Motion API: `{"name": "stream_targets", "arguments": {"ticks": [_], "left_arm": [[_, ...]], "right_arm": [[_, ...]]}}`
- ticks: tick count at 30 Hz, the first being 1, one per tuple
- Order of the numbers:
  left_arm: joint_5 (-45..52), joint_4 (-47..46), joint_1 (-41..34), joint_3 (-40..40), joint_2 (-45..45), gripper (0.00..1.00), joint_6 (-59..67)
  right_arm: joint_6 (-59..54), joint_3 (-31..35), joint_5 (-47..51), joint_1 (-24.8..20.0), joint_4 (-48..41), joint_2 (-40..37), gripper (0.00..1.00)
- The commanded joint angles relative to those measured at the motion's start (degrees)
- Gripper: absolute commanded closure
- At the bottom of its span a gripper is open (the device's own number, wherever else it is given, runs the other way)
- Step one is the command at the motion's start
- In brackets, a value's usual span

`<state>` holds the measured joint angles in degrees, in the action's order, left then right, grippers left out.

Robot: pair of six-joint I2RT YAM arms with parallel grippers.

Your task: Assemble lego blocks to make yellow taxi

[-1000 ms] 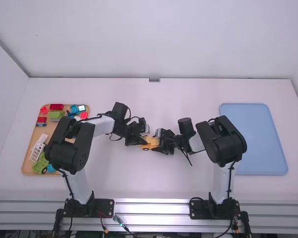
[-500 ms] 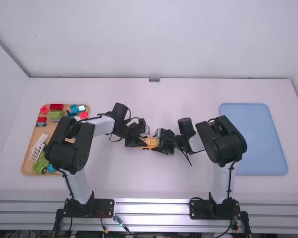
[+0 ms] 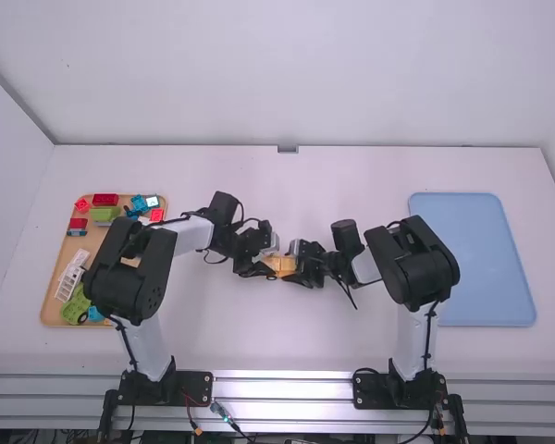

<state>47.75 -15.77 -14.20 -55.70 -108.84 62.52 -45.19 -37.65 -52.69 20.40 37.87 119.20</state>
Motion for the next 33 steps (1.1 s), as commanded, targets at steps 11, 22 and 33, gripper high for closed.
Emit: {"name": "stream_targets", "arguments": {"ticks": [11,22,33], "left_arm": [[1.1,-0.1,-0.5,1.6,0.7,0.58,1.6],[1.3,0.5,-0.5,1.6,0.7,0.43,1.5],[3.9,0.9,-0.2,0.3,5.4,0.37,-0.2]], "right_arm": [[0.2,-0.3,1.7,-0.2,-0.6,1.0,0.59],[0.1,-0.3,1.7,-0.2,-0.6,1.0,0.58],[0.4,-0.3,1.7,-0.1,-0.6,1.0,0.58]]}}
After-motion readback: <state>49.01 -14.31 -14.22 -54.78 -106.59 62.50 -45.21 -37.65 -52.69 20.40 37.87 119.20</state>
